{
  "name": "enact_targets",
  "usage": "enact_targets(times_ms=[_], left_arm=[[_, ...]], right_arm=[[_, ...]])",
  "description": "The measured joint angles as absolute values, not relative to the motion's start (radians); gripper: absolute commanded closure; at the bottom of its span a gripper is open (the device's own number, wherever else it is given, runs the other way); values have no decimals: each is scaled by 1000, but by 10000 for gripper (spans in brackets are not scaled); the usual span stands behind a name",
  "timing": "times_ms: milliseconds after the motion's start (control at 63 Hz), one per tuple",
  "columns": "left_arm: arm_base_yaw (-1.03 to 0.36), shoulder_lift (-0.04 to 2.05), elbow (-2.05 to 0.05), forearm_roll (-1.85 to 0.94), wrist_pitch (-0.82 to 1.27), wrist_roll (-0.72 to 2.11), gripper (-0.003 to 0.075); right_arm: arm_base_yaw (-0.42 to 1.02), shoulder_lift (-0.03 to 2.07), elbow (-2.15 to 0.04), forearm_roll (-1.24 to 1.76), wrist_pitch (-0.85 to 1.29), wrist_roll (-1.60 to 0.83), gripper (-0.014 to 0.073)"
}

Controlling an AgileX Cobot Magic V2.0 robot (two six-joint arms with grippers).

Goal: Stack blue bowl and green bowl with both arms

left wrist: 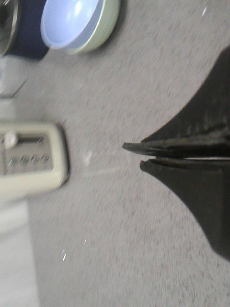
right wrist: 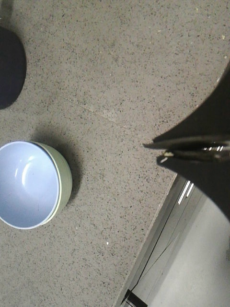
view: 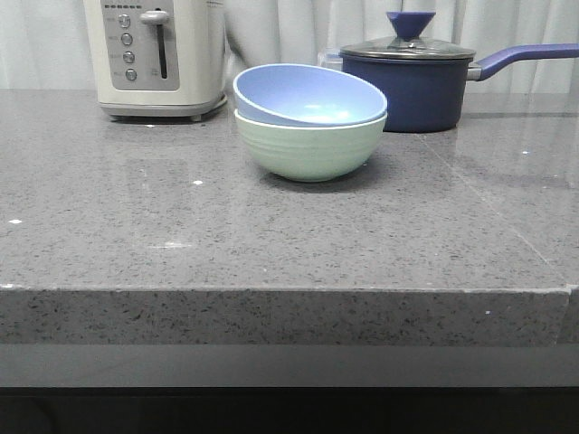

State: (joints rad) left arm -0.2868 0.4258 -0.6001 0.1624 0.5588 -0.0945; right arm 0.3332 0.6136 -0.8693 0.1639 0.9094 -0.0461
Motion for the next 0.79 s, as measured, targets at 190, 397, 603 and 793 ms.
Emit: enact_targets(times_ms=[190, 397, 603, 793], left_arm=[[-131, 188, -272, 130, 289, -94, 740], [-24, 11, -12, 46, 76, -94, 740], [-3, -4, 5, 12, 39, -94, 740], [-3, -4, 5, 10, 37, -94, 740]], right_arm=[[333, 614, -869, 164, 909, -46, 648], [333, 614, -869, 164, 909, -46, 648], [333, 614, -869, 164, 909, -46, 648], [333, 614, -869, 164, 909, -46, 648]])
